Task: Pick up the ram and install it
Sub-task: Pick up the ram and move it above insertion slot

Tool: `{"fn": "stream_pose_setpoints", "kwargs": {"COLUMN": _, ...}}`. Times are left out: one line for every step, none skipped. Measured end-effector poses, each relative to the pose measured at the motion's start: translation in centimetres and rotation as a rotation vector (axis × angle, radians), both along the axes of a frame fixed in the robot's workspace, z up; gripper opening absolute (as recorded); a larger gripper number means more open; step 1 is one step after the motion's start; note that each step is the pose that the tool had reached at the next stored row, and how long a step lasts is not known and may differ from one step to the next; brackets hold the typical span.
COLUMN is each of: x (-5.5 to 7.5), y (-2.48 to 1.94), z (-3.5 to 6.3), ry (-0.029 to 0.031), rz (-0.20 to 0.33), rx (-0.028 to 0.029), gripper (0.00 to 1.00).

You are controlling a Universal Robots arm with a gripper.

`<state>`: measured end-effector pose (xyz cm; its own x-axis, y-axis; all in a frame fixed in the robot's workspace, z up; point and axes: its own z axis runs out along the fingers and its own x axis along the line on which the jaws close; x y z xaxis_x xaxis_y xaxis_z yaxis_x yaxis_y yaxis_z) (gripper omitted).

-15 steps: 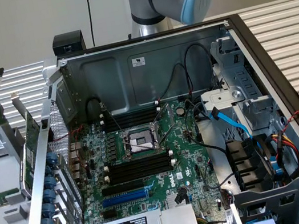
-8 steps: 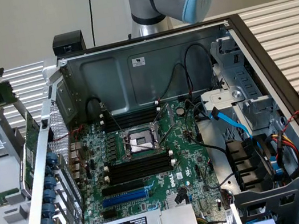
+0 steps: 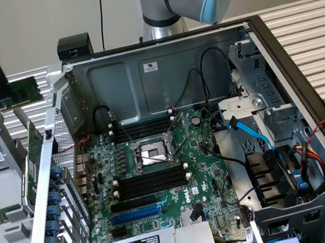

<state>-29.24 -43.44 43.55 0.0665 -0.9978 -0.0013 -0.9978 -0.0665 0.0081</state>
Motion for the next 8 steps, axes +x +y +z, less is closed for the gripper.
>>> {"fn": "stream_pose_setpoints", "kwargs": {"x": 0.5, "y": 0.00, "z": 0.01, "ry": 0.0002, "rz": 0.000, "rx": 0.0008, "gripper": 0.14}}
{"fn": "stream_pose_setpoints", "kwargs": {"x": 0.9, "y": 0.00, "z": 0.01, "ry": 0.0004, "rz": 0.000, "rx": 0.0017, "gripper": 0.14}}
{"fn": "stream_pose_setpoints", "kwargs": {"x": 1.4, "y": 0.00, "z": 0.01, "ry": 0.0005, "rz": 0.001, "rx": 0.0024, "gripper": 0.14}}
{"fn": "stream_pose_setpoints", "kwargs": {"x": 1.8, "y": 0.00, "z": 0.01, "ry": 0.0005, "rz": 0.001, "rx": 0.0029, "gripper": 0.14}}
{"fn": "stream_pose_setpoints", "kwargs": {"x": 2.3, "y": 0.00, "z": 0.01, "ry": 0.0007, "rz": 0.001, "rx": 0.0030, "gripper": 0.14}}
{"fn": "stream_pose_setpoints", "kwargs": {"x": 2.7, "y": 0.00, "z": 0.01, "ry": 0.0008, "rz": 0.001, "rx": 0.0030, "gripper": 0.14}}
{"fn": "stream_pose_setpoints", "kwargs": {"x": 3.2, "y": 0.00, "z": 0.01, "ry": 0.0008, "rz": 0.001, "rx": 0.0032, "gripper": 0.14}}
{"fn": "stream_pose_setpoints", "kwargs": {"x": 3.7, "y": 0.00, "z": 0.01, "ry": 0.0008, "rz": 0.001, "rx": 0.0033, "gripper": 0.14}}
